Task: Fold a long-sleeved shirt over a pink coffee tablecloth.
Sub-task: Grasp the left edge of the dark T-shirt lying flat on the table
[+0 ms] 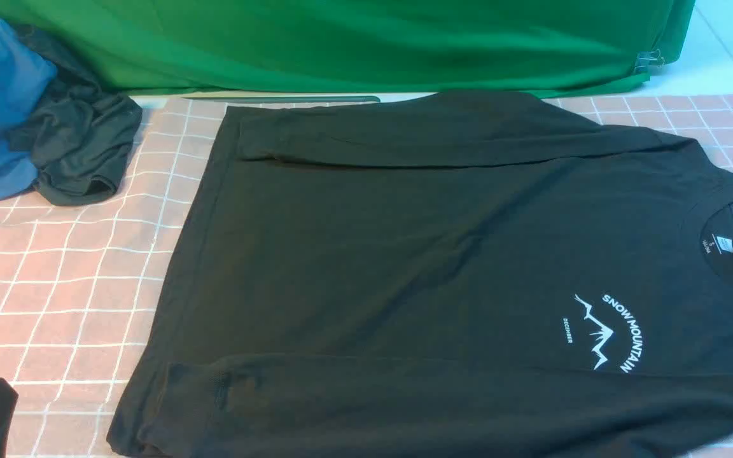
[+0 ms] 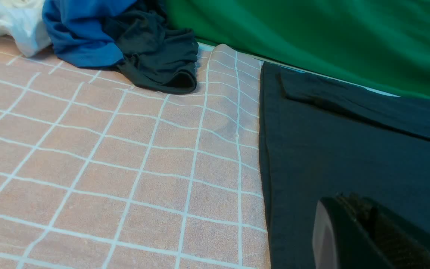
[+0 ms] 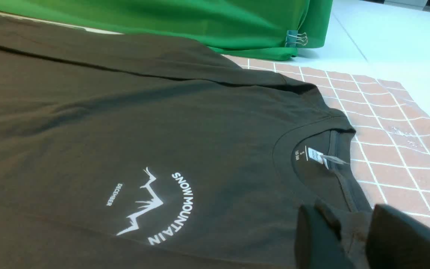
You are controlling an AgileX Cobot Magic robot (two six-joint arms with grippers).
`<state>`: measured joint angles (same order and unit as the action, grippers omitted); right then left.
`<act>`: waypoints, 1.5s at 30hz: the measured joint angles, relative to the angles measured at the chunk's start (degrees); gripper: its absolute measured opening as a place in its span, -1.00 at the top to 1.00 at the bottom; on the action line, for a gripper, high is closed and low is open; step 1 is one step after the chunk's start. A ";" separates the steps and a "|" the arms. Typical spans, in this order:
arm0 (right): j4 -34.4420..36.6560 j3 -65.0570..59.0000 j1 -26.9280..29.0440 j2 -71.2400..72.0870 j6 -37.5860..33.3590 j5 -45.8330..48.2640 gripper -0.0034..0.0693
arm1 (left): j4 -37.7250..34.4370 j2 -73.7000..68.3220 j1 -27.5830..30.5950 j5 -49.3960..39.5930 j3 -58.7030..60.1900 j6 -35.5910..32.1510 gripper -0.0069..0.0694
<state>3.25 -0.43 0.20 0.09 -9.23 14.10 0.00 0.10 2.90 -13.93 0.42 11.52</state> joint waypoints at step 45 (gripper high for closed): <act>0.00 0.00 0.00 0.00 0.00 -0.03 0.23 | -9.53 0.00 0.00 26.46 0.00 4.32 0.78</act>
<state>3.25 -0.43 0.20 0.09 -9.23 14.07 -9.53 0.10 2.90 12.53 0.42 15.83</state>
